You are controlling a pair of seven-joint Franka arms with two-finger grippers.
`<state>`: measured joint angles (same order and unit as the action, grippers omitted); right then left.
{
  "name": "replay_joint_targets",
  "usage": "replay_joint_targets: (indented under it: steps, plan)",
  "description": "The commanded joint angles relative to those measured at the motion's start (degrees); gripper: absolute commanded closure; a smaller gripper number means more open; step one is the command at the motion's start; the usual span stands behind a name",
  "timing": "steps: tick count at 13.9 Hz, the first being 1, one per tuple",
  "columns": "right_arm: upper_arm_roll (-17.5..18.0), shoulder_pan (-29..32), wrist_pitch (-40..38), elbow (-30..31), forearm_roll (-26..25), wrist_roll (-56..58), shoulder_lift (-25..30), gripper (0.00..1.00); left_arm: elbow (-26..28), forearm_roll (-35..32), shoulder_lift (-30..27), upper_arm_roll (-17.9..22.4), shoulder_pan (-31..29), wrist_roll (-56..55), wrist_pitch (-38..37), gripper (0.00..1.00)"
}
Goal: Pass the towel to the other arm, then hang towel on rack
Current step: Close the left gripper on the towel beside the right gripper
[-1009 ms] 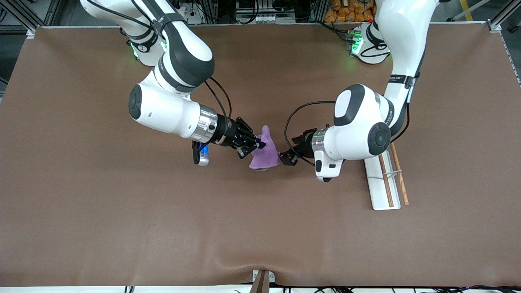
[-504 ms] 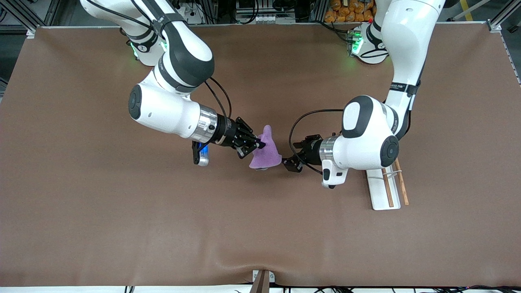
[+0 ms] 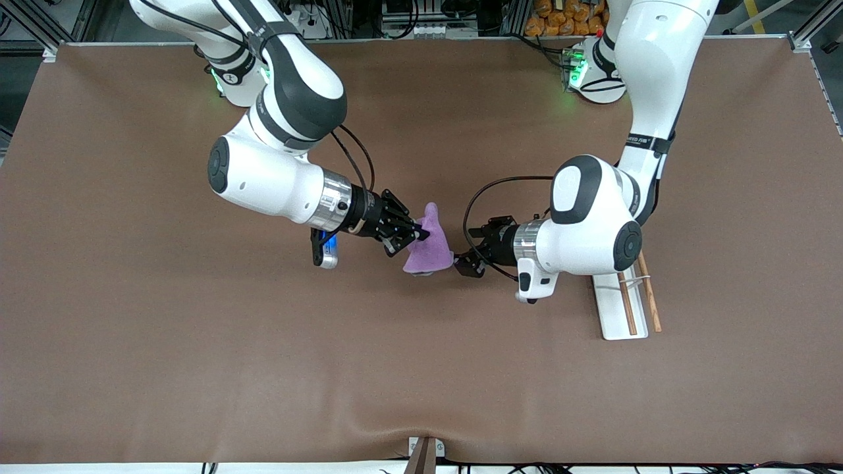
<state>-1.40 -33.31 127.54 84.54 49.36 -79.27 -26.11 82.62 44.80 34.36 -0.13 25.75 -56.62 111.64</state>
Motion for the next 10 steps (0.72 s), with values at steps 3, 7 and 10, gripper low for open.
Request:
replay_joint_targets:
  steps: [3, 7, 10]
  plan:
    - [0.2, 0.3, -0.2, -1.6, 0.7, 0.1, -0.9, 1.0, -1.9, 4.2, 1.9, 0.0, -0.3, 0.4, 0.1, 0.21]
    - [0.2, 0.3, -0.2, -1.6, 0.7, 0.1, -0.9, 1.0, -2.5, 8.8, 3.1, 0.0, -1.0, 0.5, 0.1, 0.21]
    - [0.2, 0.3, -0.2, -1.6, 0.7, 0.1, -0.9, 1.0, -2.4, 11.7, 4.1, 0.0, -1.5, 1.3, 0.1, 0.21]
